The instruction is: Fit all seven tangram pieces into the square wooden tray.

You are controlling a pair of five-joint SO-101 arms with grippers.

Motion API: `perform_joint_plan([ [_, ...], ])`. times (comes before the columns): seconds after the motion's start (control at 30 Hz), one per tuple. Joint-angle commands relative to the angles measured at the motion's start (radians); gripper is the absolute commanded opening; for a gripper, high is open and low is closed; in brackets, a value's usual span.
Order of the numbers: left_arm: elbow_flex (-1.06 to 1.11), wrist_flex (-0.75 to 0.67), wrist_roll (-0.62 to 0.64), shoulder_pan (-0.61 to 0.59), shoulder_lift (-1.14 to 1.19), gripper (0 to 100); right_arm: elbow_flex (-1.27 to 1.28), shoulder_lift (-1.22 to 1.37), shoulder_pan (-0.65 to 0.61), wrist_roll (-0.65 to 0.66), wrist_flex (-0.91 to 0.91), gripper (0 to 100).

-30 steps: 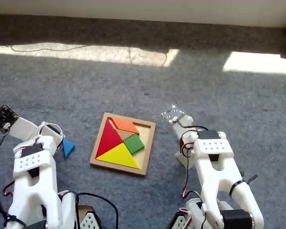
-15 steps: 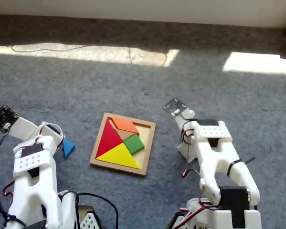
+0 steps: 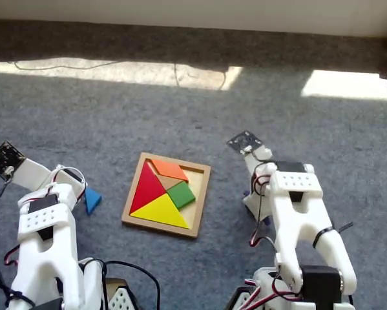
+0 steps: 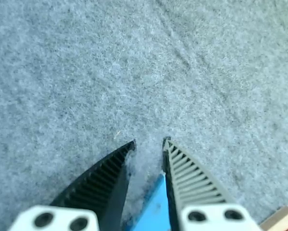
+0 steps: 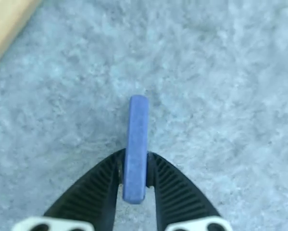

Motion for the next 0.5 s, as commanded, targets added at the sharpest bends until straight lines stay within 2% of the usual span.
perform_joint_plan([
  [0.0, -0.005, -0.018, -0.009, -0.007, -0.024, 11, -0.134, -0.059, -0.062, -0.12, 0.058, 0.4],
  [0.27, -0.005, -0.018, -0.009, -0.007, -0.025, 11, -0.361, 0.077, -0.245, -0.399, 0.067, 0.4],
  [0.47, -0.005, -0.018, -0.009, -0.007, -0.025, 11, -0.535, 0.289, -0.358, -0.508, 0.068, 0.4],
])
